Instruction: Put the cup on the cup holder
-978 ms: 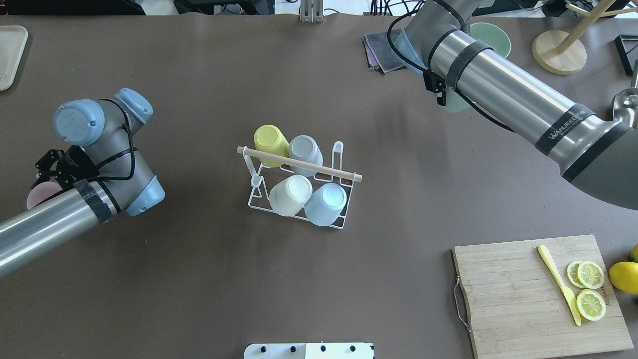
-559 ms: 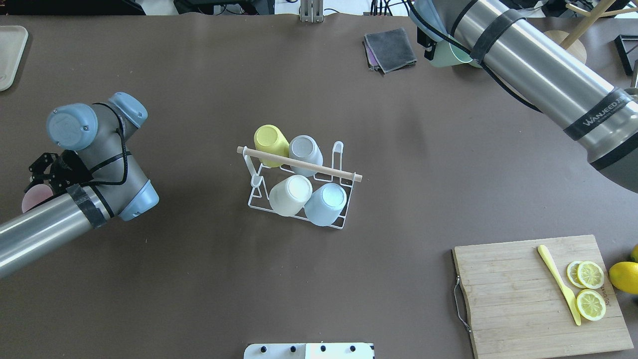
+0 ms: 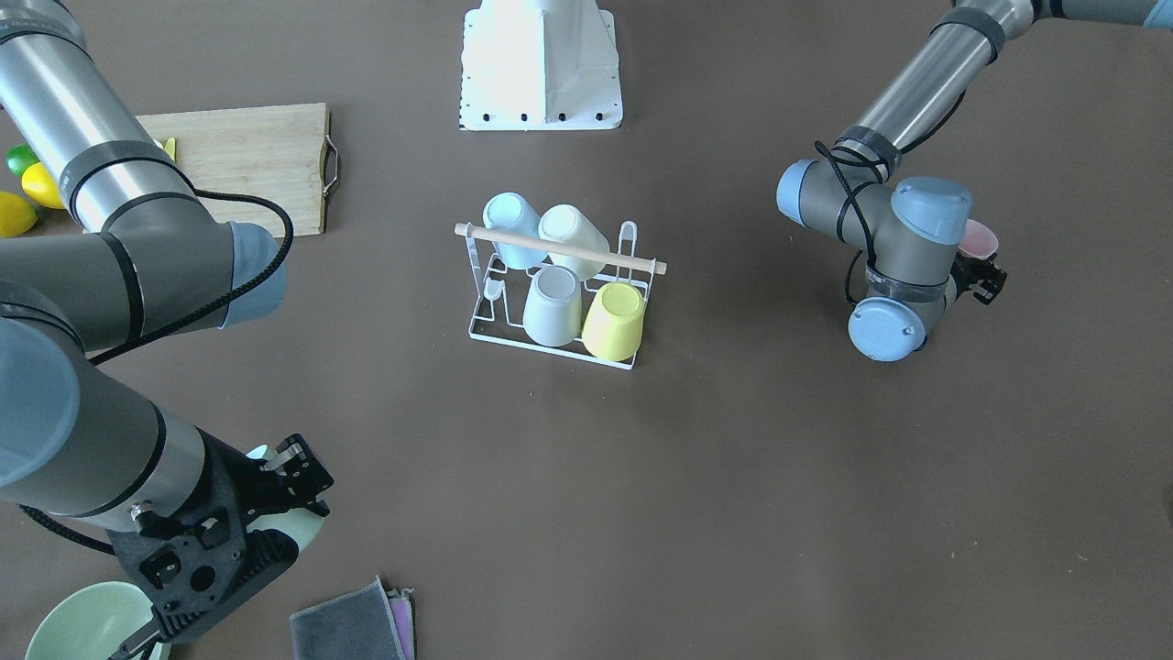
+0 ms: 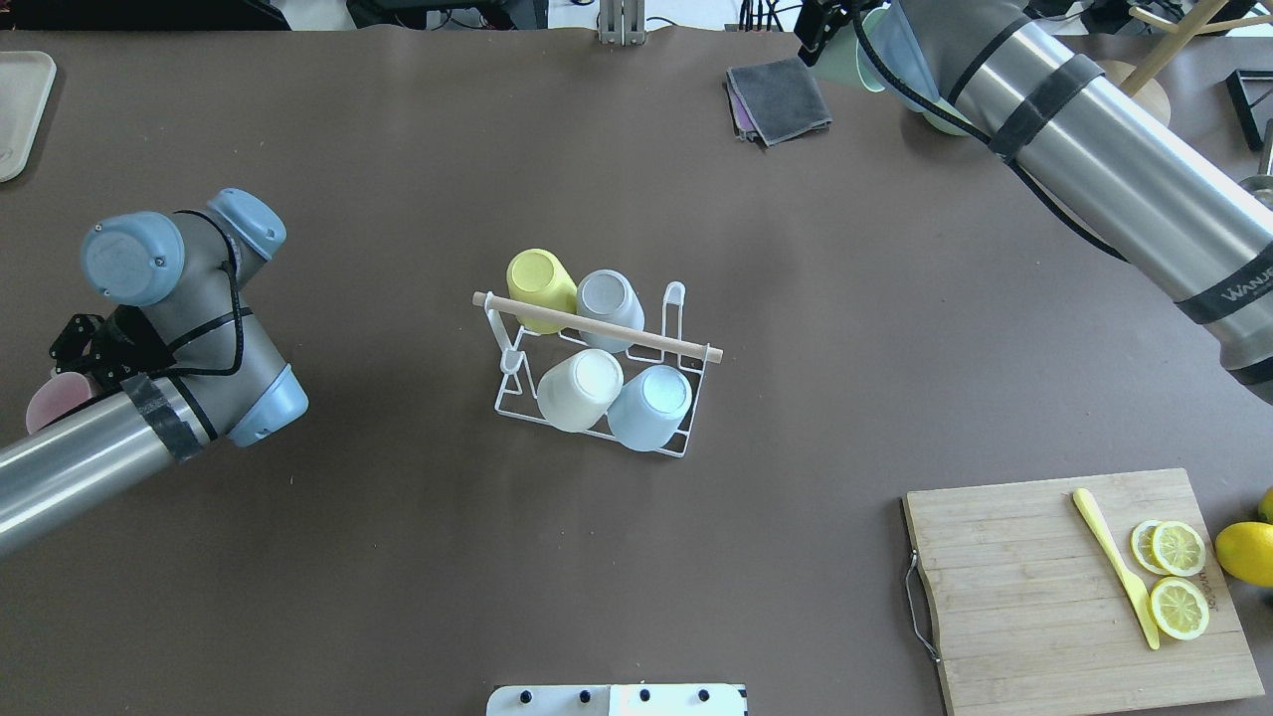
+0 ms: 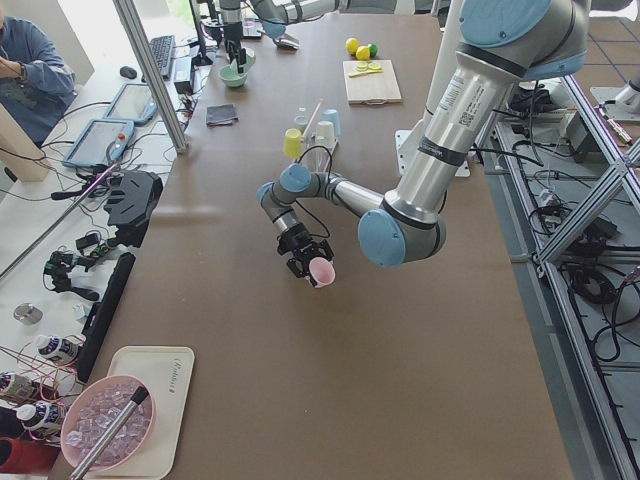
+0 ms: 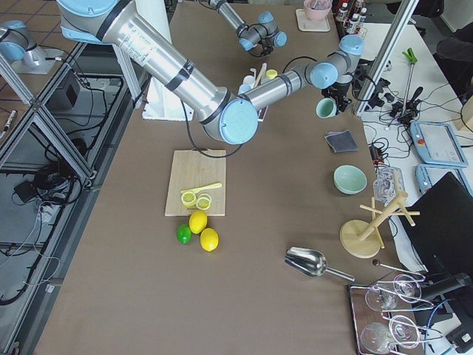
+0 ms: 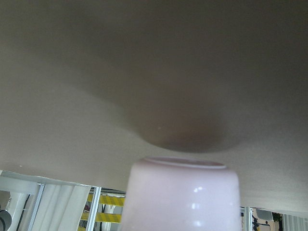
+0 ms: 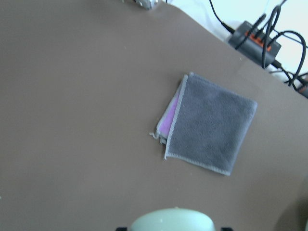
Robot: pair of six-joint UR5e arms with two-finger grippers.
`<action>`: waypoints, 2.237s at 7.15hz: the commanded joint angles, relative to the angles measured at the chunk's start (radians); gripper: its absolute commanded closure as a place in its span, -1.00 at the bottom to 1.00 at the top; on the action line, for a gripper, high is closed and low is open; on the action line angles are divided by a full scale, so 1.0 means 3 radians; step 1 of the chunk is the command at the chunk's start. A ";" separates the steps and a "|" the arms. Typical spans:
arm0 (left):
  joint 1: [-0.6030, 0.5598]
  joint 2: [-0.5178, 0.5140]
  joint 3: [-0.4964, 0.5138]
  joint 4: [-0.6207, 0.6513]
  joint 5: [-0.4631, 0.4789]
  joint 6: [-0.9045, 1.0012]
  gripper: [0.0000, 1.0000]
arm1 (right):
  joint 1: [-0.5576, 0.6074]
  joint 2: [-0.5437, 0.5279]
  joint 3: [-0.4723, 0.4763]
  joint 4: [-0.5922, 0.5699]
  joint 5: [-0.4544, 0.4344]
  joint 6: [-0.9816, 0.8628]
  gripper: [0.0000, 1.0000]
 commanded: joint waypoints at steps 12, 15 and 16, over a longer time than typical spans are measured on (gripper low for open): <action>0.0083 0.1603 -0.2001 -0.6479 -0.0697 -0.2110 1.00 | -0.1299 -0.0843 0.0096 0.5438 -0.1845 0.2055 1.00; 0.0848 0.1620 -0.1996 -0.7519 0.0599 -0.2646 1.00 | -0.1375 -0.0863 0.0086 0.5647 -0.1871 0.2075 1.00; 0.1109 0.1605 -0.1996 -0.7690 0.1122 -0.2648 1.00 | -0.1477 -0.0873 0.0081 0.5688 -0.1972 0.2050 1.00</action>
